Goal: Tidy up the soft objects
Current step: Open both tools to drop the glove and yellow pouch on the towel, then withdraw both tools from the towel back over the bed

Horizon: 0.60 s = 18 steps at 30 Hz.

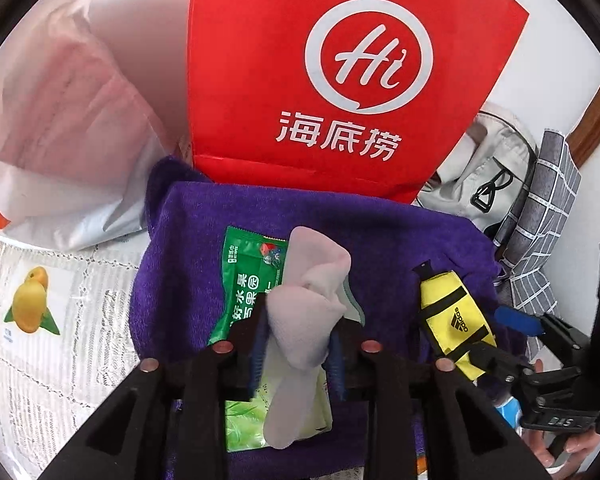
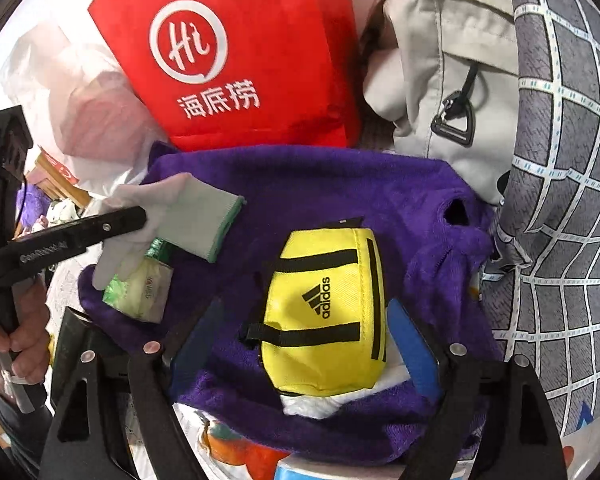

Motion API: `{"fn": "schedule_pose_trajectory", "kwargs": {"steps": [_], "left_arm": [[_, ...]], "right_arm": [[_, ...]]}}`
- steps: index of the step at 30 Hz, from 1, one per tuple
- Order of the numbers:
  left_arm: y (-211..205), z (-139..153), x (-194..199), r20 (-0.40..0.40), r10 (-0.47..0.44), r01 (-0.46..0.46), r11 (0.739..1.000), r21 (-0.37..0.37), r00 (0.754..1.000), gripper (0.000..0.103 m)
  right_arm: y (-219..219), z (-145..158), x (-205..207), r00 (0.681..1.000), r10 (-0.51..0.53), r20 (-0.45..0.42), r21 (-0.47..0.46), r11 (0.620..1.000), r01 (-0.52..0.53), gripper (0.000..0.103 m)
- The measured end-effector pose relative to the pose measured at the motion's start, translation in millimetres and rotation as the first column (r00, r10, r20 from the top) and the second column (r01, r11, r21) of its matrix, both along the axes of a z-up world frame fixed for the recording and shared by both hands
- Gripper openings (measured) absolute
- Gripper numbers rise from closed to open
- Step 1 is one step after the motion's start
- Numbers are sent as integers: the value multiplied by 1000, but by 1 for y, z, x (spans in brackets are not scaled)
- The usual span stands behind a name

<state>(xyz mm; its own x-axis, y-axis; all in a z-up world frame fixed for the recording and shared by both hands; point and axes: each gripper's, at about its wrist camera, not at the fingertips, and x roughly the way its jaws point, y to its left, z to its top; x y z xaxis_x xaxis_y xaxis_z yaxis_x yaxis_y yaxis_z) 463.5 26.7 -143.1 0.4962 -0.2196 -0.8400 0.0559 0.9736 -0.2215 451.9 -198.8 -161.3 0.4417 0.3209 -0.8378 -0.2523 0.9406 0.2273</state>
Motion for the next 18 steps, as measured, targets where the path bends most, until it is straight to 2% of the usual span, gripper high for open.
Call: {"fn": "schedule_pose_trajectory", "kwargs": {"steps": [1,3,6,11,18], "left_arm": [[-1,1,0,1,5,-5,1000,6,1000,47],[0,5,-2,18,12,-13,1000,17,1000,55],[4,16,-7,45,26,-28,998,48,999,55],[10,34,-24,74,37,-41,998,56,997,55],[9,46,-63,78,19,-23,998,58,997,55]], "right_arm": [[0,3,-2,1000,-3,7,2,1000,3,84],[-1,12,-7,1000,-4,27,7,1000,4,84],[0,24,-16,998,-6,55,11,1000,5,84],[8,38,-39,997,7,77,11,1000,-8,84],[22,33,-109,994,68,90,-15,998,-67,84]]}}
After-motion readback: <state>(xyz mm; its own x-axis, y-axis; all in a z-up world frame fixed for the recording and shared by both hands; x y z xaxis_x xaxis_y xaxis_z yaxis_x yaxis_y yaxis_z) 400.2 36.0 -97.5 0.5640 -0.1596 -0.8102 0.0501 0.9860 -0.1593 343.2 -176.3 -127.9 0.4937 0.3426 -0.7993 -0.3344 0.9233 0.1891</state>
